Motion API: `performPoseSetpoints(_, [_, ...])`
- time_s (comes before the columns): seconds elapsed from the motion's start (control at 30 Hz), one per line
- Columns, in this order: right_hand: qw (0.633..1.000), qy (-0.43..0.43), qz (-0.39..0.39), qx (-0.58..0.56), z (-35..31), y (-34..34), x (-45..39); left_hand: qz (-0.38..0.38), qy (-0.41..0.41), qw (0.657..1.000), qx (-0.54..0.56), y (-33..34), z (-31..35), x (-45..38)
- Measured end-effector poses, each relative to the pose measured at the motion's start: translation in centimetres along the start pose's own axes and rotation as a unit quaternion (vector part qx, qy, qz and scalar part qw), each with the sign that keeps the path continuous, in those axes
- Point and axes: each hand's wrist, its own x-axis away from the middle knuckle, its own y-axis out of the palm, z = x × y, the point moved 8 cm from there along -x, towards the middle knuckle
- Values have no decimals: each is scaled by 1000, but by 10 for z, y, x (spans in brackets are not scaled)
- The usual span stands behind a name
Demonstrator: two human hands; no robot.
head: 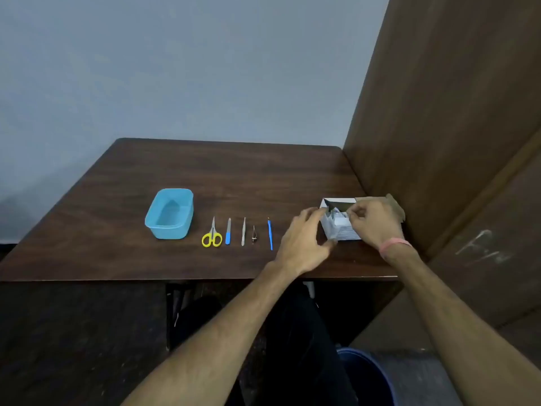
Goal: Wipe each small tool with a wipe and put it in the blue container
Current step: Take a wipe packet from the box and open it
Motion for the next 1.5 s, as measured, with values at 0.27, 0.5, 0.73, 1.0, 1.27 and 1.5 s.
performPoseSetpoints(0.27, [988, 14, -114, 99, -5, 11, -31, -25, -70, 994, 81, 45, -25, -25])
performPoseSetpoints(0.5, [970, 17, -188, 155, 1, 33, -47, 0, -68, 997, 40, 59, -44, -44])
performPoseSetpoints(0.73, [957, 37, -233, 167, 8, 50, -59, -10, -29, 999, 32, 63, -41, -50])
performPoseSetpoints(1.0, [953, 37, -243, 178, 11, 54, -65, 1, -40, 998, 53, 56, -41, -47])
performPoseSetpoints(1.27, [959, 49, -260, 104, 22, 54, -73, 10, -57, 996, 70, 54, -41, -46])
performPoseSetpoints(1.5, [959, 8, -272, 80, 26, 62, -75, 12, -59, 995, 76, 54, -43, -45])
